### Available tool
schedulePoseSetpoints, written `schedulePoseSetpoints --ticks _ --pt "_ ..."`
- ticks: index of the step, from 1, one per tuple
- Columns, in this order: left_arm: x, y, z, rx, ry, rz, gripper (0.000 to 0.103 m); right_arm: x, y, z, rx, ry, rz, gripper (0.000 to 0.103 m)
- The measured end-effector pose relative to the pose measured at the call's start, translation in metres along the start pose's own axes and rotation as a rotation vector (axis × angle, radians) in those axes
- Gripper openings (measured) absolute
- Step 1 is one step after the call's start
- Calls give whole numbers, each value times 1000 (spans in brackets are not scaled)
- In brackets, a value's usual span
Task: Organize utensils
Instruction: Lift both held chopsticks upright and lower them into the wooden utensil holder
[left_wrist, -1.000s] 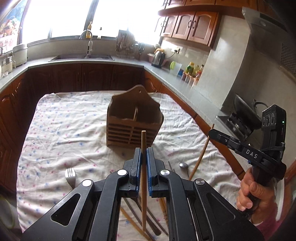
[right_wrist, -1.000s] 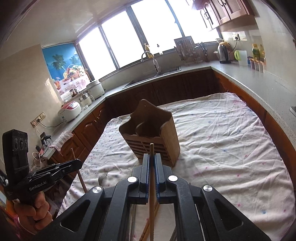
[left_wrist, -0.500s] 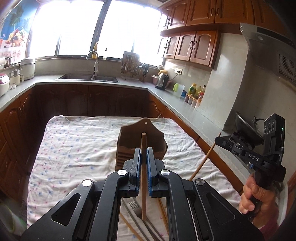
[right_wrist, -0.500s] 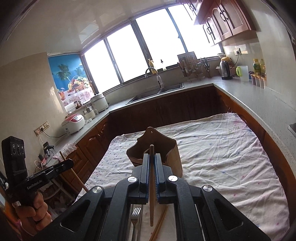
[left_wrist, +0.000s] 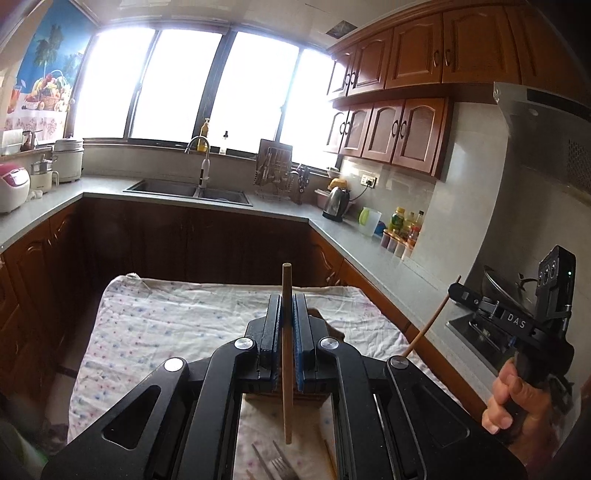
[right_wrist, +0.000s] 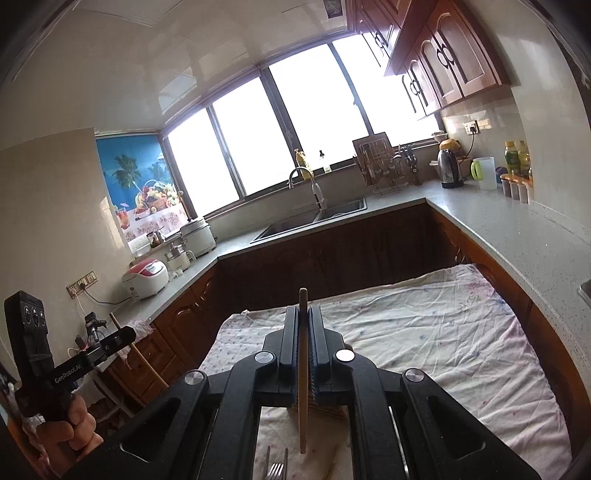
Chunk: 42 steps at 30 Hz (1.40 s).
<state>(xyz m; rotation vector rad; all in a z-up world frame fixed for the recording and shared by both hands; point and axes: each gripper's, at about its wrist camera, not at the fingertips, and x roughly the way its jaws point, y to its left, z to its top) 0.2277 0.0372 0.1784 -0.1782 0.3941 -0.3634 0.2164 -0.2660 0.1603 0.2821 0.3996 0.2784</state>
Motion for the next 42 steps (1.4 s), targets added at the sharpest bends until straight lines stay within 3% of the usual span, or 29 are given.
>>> schedulePoseSetpoints --ticks 12,24,31,42 --pt "69 11 54 -21 -97 42 5 50 -3 51 -42 -90 -49 5" --pt "148 38 -7 -123 -64 94 5 108 -36 -8 15 -71 -84 5" --pt "170 37 -37 -107 5 115 5 116 -51 -34 66 -67 -85 5" --pt "171 32 -33 -77 32 125 6 121 -57 -32 78 -25 -92 5"
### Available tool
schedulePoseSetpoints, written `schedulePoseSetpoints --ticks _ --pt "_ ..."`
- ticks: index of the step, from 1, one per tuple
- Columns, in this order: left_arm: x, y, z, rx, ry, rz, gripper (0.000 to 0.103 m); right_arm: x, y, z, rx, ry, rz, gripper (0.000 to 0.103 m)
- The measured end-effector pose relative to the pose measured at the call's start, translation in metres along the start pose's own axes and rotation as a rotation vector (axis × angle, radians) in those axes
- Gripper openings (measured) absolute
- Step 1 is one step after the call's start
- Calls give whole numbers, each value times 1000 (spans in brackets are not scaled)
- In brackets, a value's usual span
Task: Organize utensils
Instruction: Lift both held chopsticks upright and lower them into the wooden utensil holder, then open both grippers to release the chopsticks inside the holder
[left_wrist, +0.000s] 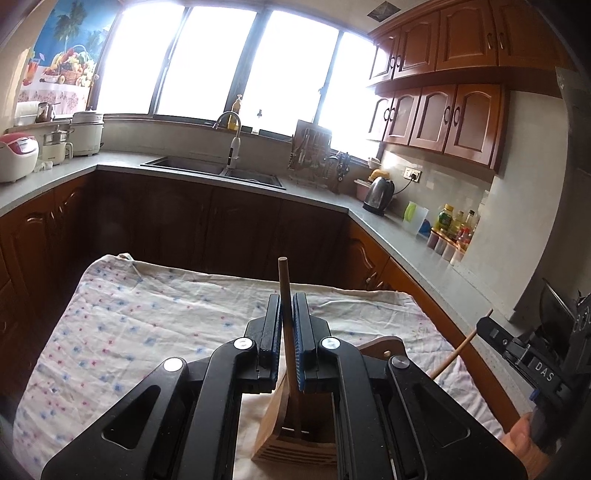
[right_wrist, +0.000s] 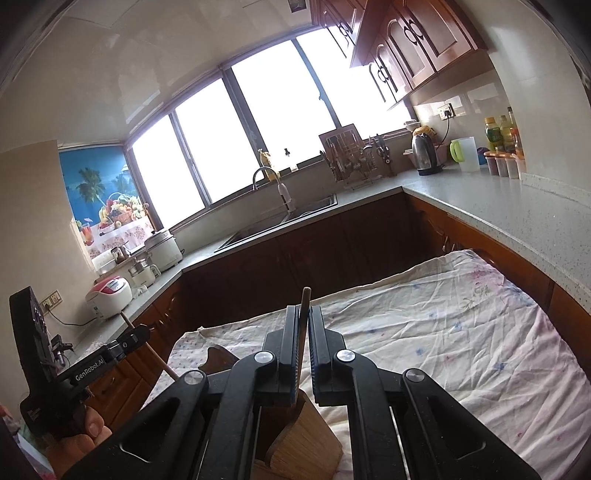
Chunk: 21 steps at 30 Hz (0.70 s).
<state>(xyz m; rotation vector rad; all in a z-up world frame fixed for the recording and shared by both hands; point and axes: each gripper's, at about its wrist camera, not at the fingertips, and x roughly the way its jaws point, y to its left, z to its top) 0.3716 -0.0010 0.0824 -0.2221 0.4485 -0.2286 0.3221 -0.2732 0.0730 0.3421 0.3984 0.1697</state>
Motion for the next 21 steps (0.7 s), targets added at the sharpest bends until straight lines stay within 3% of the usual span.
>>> schedulePoseSetpoints --ticks 4,5,7,8,9,10,11,15,21 --pt "-1 2 0 -12 5 -4 8 2 -1 1 7 9 -5 6" --pt "-2 3 0 -15 5 -7 15 2 -1 1 8 13 -3 10" --pt "-7 5 1 -26 -1 5 45 1 -3 1 12 16 -6 15" --pt "-11 6 1 -33 -15 9 63 -1 -3 2 13 17 -6 34" --pt "-17 7 1 -39 -31 14 68 -3 -3 3 13 15 4 46" --pt "-21 8 1 -41 -37 16 69 -6 -3 3 13 8 9 68" --pt "-24 8 2 -43 -35 18 72 -10 -3 3 15 -6 10 74" --pt "-37 13 -2 -52 -30 37 86 -24 -5 3 29 -24 29 79" --pt "-59 22 -15 -75 -2 55 90 -44 -8 0 49 -24 49 85"
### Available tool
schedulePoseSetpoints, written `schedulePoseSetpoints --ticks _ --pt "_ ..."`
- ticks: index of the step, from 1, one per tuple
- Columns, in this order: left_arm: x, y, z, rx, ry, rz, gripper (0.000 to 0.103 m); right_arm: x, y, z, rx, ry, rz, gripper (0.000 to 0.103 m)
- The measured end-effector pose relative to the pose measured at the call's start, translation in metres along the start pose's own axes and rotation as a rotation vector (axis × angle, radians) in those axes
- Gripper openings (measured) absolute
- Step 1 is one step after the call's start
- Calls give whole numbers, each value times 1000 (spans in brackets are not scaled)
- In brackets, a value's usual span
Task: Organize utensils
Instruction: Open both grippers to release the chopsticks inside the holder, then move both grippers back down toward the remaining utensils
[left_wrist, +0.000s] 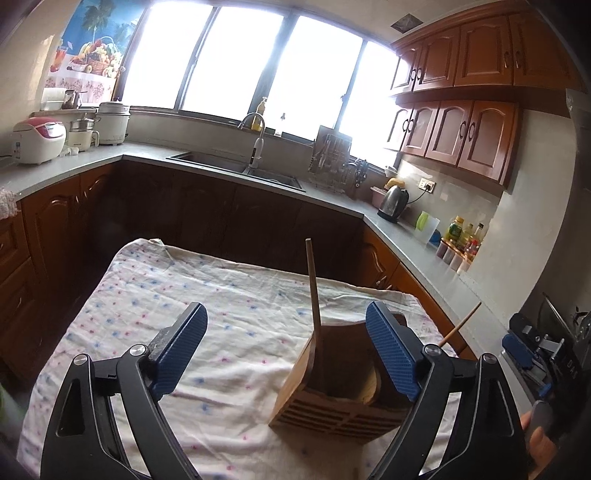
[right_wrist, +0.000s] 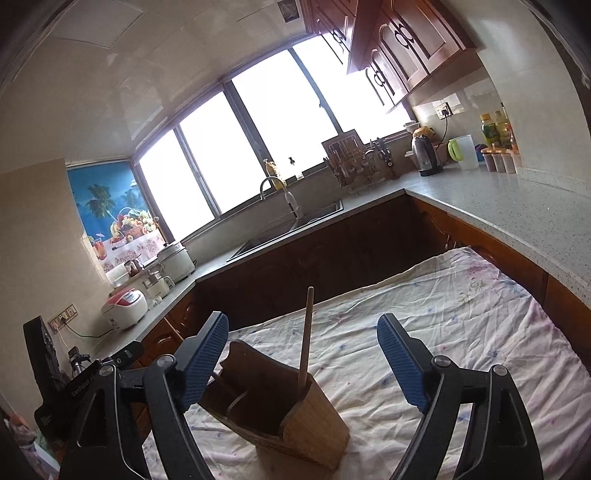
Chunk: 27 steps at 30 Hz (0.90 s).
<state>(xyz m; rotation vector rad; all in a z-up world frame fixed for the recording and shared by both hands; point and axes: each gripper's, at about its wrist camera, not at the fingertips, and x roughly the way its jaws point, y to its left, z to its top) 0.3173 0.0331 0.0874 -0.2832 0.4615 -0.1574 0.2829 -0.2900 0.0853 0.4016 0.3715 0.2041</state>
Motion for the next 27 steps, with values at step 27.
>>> schedulePoseSetpoints --ticks 27 --pt "-110 34 -114 -56 187 61 91 -125 -8 -75 -31 84 -65 90"
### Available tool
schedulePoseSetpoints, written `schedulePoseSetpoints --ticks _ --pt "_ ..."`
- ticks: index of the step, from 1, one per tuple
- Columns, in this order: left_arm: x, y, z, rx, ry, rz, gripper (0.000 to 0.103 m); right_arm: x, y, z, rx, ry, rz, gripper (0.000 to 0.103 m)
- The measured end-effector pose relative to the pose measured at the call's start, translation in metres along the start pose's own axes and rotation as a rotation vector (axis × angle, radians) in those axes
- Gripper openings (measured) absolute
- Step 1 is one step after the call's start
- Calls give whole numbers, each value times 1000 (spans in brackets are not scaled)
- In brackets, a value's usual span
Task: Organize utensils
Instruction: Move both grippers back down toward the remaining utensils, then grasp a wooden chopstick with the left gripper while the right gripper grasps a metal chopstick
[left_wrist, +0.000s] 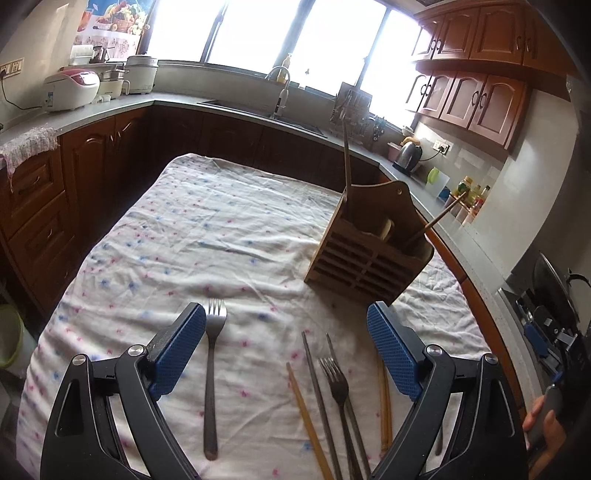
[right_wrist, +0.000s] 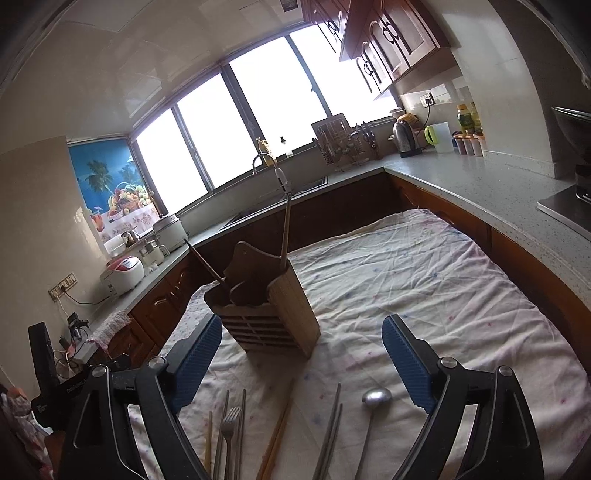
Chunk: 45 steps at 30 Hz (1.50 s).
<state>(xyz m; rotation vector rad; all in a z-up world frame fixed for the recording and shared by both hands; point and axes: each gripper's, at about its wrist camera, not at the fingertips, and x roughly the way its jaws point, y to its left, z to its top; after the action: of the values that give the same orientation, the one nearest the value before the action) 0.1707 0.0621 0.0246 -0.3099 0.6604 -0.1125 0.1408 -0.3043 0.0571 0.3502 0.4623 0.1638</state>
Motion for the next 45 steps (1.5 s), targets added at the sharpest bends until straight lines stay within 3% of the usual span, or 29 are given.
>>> schedulePoseSetpoints --ticks 10,25,29,35,41,45 --pt "3 3 -36 3 86 11 91 -9 -8 -37 5 78 -23 90" --pt "26 -11 -50 65 189 21 91 19 2 -57 -48 173 -18 89" --pt "41 -18 -55 99 245 20 89 32 3 -60 -66 210 -22 75" --pt "67 -21 -62 121 334 22 63 62 0 -69 -75 304 -37 45" --pt "83 -20 -64 122 386 17 47 88 -3 -78 -84 373 -47 30" --pt "90 -23 -66 136 411 10 41 106 -4 -79 -100 408 -62 28"
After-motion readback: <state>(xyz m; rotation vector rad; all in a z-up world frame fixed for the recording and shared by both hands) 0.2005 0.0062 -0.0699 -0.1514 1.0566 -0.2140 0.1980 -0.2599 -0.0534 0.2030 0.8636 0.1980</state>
